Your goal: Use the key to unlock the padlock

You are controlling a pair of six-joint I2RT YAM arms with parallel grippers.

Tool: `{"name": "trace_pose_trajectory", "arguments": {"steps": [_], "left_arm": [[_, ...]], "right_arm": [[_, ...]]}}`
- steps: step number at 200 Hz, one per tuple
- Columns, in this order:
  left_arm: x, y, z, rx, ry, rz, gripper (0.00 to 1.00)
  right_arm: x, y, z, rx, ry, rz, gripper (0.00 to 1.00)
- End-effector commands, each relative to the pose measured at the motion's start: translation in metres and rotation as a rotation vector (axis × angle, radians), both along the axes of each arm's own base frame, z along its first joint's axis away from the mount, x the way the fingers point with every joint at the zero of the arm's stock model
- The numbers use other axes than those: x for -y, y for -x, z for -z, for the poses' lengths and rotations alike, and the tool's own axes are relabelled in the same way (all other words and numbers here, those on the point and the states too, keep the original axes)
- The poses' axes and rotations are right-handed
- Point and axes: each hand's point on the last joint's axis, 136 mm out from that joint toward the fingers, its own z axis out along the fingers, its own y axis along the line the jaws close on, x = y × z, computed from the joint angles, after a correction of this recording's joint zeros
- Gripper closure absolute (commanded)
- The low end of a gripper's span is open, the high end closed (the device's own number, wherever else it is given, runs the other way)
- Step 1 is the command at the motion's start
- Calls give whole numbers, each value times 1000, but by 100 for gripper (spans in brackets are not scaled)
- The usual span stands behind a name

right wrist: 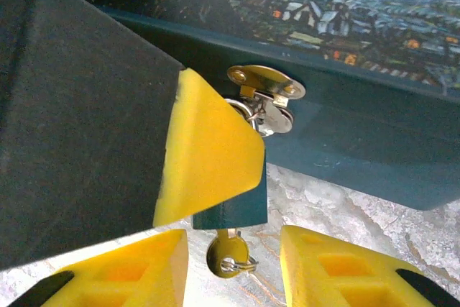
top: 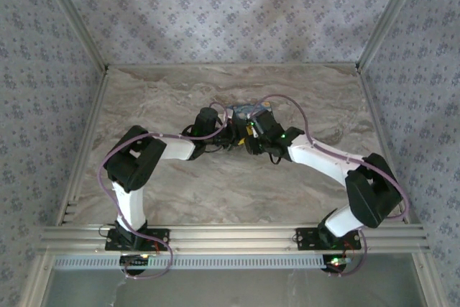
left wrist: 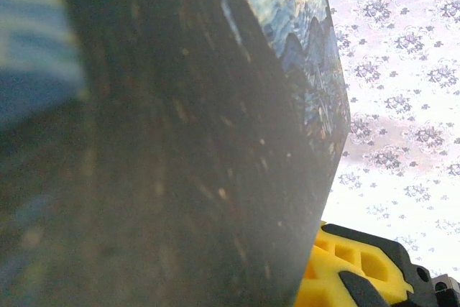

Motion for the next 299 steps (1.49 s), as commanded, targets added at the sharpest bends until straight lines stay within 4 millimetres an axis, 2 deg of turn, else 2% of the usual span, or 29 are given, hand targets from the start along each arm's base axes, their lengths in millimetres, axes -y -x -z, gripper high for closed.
{"name": "trace_pose_trajectory", "arguments": {"steps": [1, 97, 118, 127, 136, 180, 187, 196, 210, 228, 236, 246, 270, 299], "left_arm": [[4, 2, -36, 80, 67, 35, 100], [5, 2, -40, 85, 80, 36, 100], [4, 2, -39, 82, 79, 37, 100], [4, 2, -38, 82, 79, 36, 100], [4, 2, -38, 82, 79, 36, 100], [1, 3, -32, 75, 66, 33, 100], [1, 3, -30, 71, 60, 32, 100], [0, 4, -27, 67, 53, 31, 100], [-1, 7, -22, 59, 40, 33, 100], [-4, 9, -15, 51, 24, 32, 98], [-5, 10, -10, 47, 7, 30, 97], [-7, 12, -4, 48, -20, 30, 96], [-13, 16, 11, 40, -77, 27, 95], [-18, 27, 32, 29, -176, 46, 91]], "right_arm": [[-2, -3, -4, 11, 39, -14, 59], [-5, -8, 1, 7, 74, -17, 63], [-6, -8, 1, 10, 69, -22, 76], [-7, -8, 0, 7, 62, -30, 92], [-9, -7, 0, 3, 57, -36, 100], [-8, -4, 4, -9, 50, -32, 100], [-6, -3, 5, -14, 51, -24, 94], [-6, -1, 7, -17, 42, -22, 93], [-6, 1, 10, -22, 24, -21, 96], [-7, 4, 12, -37, 17, -27, 84], [-6, 6, 14, -44, 15, -19, 72], [-6, 9, 16, -48, 5, -12, 64], [2, 17, 19, -49, -13, 11, 63], [12, 24, 13, -31, -65, 58, 63]]}}
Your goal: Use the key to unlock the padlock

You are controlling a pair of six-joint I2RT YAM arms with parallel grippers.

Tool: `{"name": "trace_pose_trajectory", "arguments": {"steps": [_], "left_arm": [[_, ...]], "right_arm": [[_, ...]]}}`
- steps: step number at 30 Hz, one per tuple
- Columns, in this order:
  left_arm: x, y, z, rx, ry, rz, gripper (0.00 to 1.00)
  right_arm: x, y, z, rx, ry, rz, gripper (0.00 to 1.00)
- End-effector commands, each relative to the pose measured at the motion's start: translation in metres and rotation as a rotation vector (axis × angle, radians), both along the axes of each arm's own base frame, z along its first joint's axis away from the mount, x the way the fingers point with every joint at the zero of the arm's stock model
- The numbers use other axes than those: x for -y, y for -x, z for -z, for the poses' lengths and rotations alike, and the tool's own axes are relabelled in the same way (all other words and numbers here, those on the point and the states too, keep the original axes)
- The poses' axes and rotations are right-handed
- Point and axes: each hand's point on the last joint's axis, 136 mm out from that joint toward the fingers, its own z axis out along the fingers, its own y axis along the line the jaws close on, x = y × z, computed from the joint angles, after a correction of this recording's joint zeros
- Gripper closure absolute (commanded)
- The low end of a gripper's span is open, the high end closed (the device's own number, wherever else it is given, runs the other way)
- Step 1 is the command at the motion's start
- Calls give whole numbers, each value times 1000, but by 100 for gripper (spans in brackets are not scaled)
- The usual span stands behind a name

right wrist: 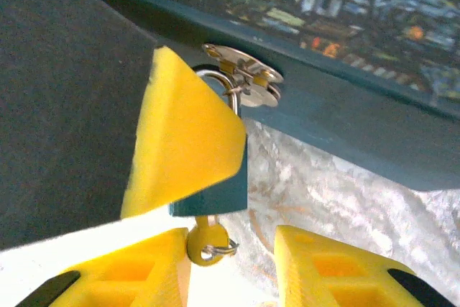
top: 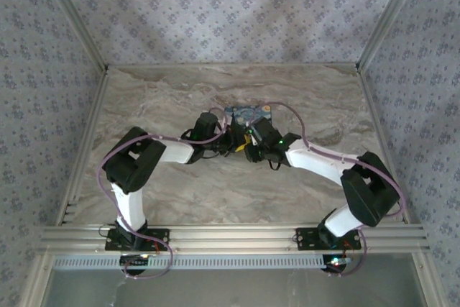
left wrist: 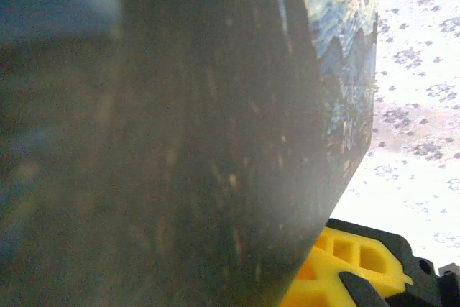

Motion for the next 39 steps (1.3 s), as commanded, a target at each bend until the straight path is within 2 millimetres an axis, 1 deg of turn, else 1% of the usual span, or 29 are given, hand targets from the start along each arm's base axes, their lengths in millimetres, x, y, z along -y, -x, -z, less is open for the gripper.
{"name": "trace_pose_trajectory", "arguments": {"steps": [1, 3, 5, 7, 10, 13, 20, 24, 28, 31, 35, 39], "left_arm": [[-7, 11, 6, 24, -87, 25, 91], [-7, 14, 11, 23, -111, 29, 87], [-9, 16, 17, 16, -134, 23, 77], [-14, 17, 24, 6, -163, 12, 67], [-17, 19, 29, 0, -177, 8, 59], [-19, 19, 26, 8, -176, 0, 59], [-26, 21, 11, 40, -178, -9, 59], [-39, 21, 1, 85, -217, -24, 58], [-59, 20, -9, 134, -291, -53, 52], [-77, 12, -19, 177, -342, -93, 48], [-97, -3, -28, 214, -404, -119, 45], [-106, -24, -39, 248, -421, -147, 44]], "right_arm": [[11, 4, -13, 28, -57, 74, 63], [17, 6, -12, 29, -62, 94, 63], [21, 8, -7, 9, -80, 119, 63], [27, 5, -6, 17, -96, 138, 63], [31, 4, -6, 12, -132, 163, 63], [34, 3, -8, 19, -142, 178, 64], [28, 11, -5, 18, -138, 158, 65], [27, 17, -1, 18, -128, 153, 65], [25, 23, -3, 30, -138, 139, 64], [23, 26, -4, 42, -134, 122, 64], [20, 30, -3, 44, -119, 104, 64], [18, 32, -3, 57, -102, 89, 63]]}}
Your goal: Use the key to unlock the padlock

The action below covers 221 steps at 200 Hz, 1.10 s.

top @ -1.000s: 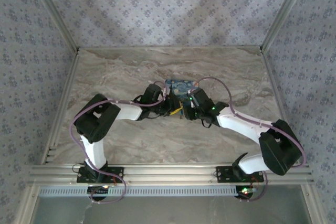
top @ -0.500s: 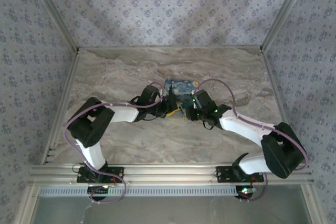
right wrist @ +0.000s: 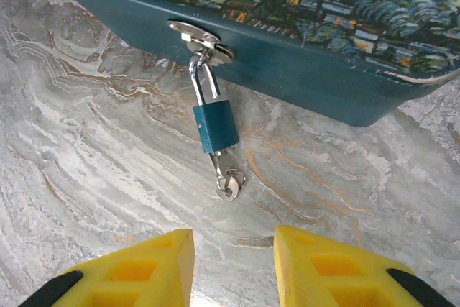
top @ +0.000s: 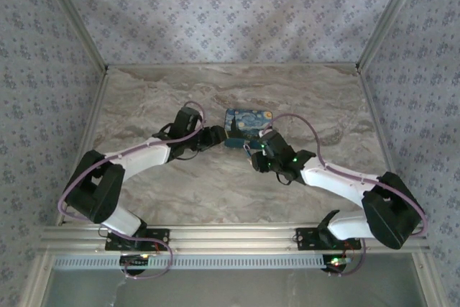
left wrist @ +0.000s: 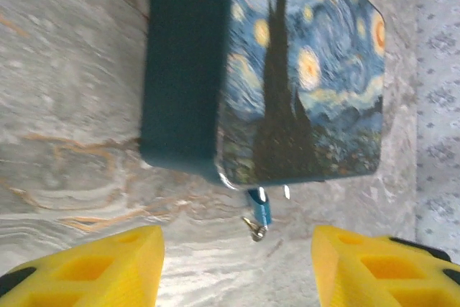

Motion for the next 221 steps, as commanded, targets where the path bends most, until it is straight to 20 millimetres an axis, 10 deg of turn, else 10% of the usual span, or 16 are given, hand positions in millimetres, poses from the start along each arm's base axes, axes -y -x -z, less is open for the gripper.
{"name": "trace_pose_trajectory", "arguments": {"steps": [1, 100, 221], "left_arm": [[-7, -21, -14, 56, -55, 1, 44], [21, -78, 2, 49, -83, 38, 42], [25, -74, 12, 14, -52, 41, 44]], "right_arm": [[1, 0, -3, 31, 23, 1, 63], [-5, -4, 14, 18, 73, -24, 58], [-26, -32, 40, 8, 179, -68, 59]]}}
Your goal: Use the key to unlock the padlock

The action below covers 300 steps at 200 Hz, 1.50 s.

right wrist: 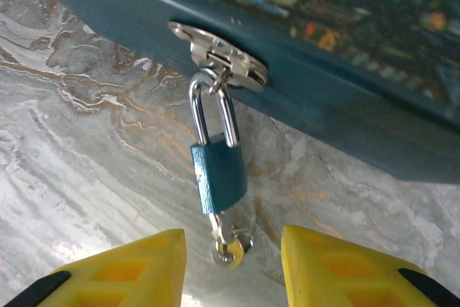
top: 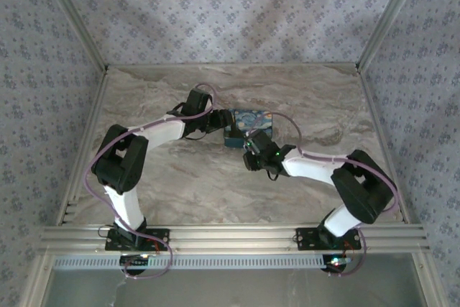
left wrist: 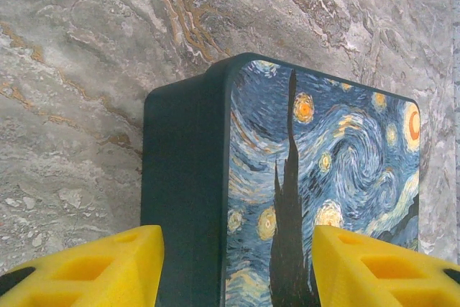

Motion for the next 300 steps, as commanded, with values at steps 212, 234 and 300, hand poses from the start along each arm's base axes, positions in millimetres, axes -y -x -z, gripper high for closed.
{"name": "trace_pose_trajectory", "arguments": {"steps": [212, 234, 300], "left_arm": [[1, 1, 0, -10, 19, 14, 44], [0, 1, -1, -9, 22, 12, 44], [1, 3, -2, -11, 34, 15, 44]], "right_arm": [[-10, 6, -14, 113, 197, -341, 100], [-8, 8, -14, 112, 230, -386, 100], [-13, 13, -13, 98, 246, -455, 100]]}}
